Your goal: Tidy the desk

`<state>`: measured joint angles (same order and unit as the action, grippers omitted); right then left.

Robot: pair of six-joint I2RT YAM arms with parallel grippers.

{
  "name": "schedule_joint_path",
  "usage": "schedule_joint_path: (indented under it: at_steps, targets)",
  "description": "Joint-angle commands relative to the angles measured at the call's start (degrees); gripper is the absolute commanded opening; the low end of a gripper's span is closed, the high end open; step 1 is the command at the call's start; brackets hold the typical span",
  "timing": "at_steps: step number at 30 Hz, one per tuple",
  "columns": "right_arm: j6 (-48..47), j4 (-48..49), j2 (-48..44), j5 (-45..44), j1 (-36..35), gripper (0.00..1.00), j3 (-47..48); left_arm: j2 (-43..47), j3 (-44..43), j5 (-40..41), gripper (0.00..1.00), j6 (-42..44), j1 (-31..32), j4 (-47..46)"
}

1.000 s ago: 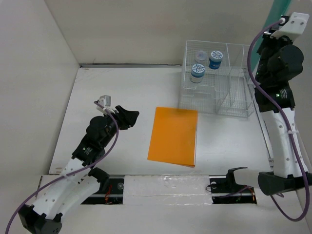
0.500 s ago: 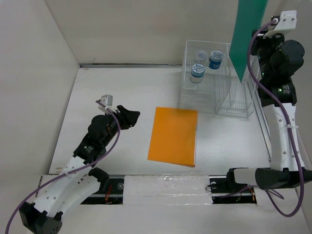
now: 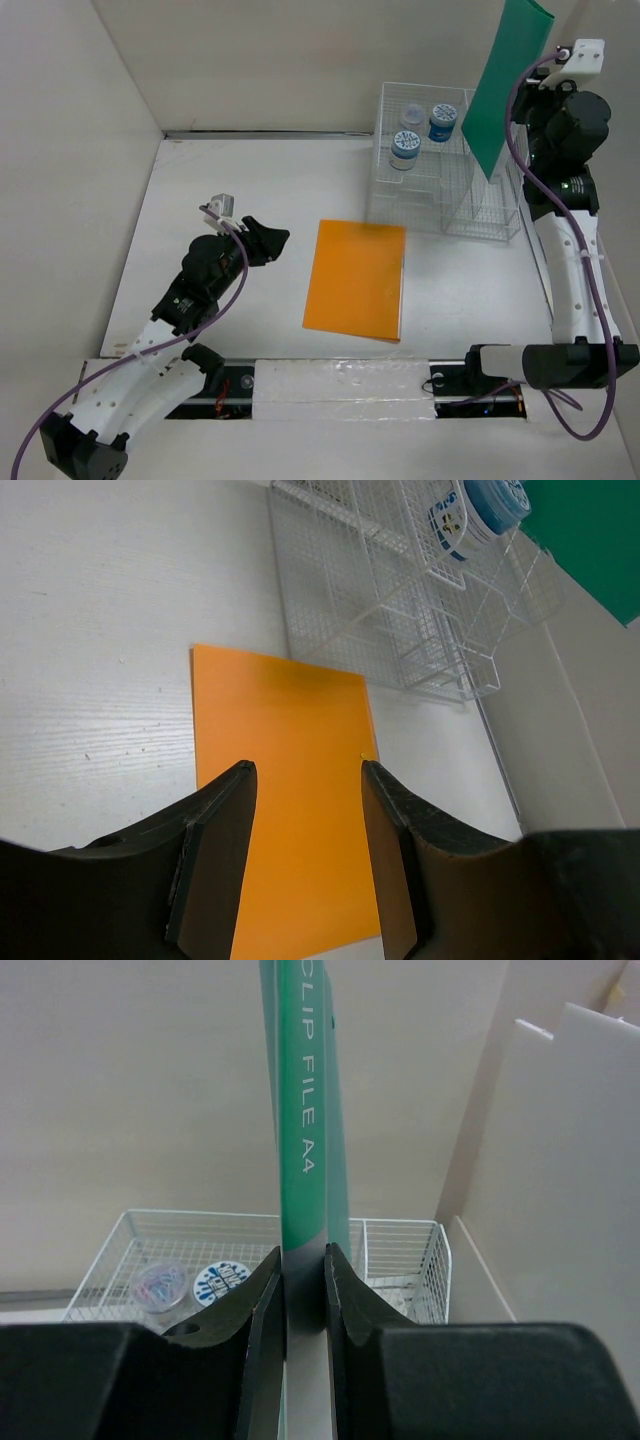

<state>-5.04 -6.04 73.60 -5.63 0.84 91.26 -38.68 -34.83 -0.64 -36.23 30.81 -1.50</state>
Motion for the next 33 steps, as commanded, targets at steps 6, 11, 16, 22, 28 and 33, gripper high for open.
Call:
schedule_joint_path:
  at_steps: [6,11,16,22,28,33]
  targets:
    - [4.77,14.91,-4.96,-1.4,1.88,0.0,-1.97,0.27,0.29,-0.67,0.42,0.63,0.39,-2.72]
    - [6.71,16.24,-4.96,-2.02,2.41,0.0,0.31,0.27,0.29,-0.59,0.42,0.63,0.39,-2.81]
    - [6.0,14.74,-3.03,-0.61,2.41,0.0,1.38,0.09,0.64,-0.67,0.42,0.72,0.39,-3.16]
    - [6.01,16.41,-2.32,0.88,2.94,0.0,-2.32,-0.43,0.82,-0.67,0.42,0.72,0.39,-3.25]
    - [6.09,17.55,-1.53,0.36,3.55,0.0,-4.24,-0.61,0.9,-0.5,0.42,0.63,0.39,-3.42]
    - [6.53,18.87,-1.18,0.53,3.55,0.0,-7.15,-0.96,0.82,-0.67,0.42,0.63,0.39,-3.51]
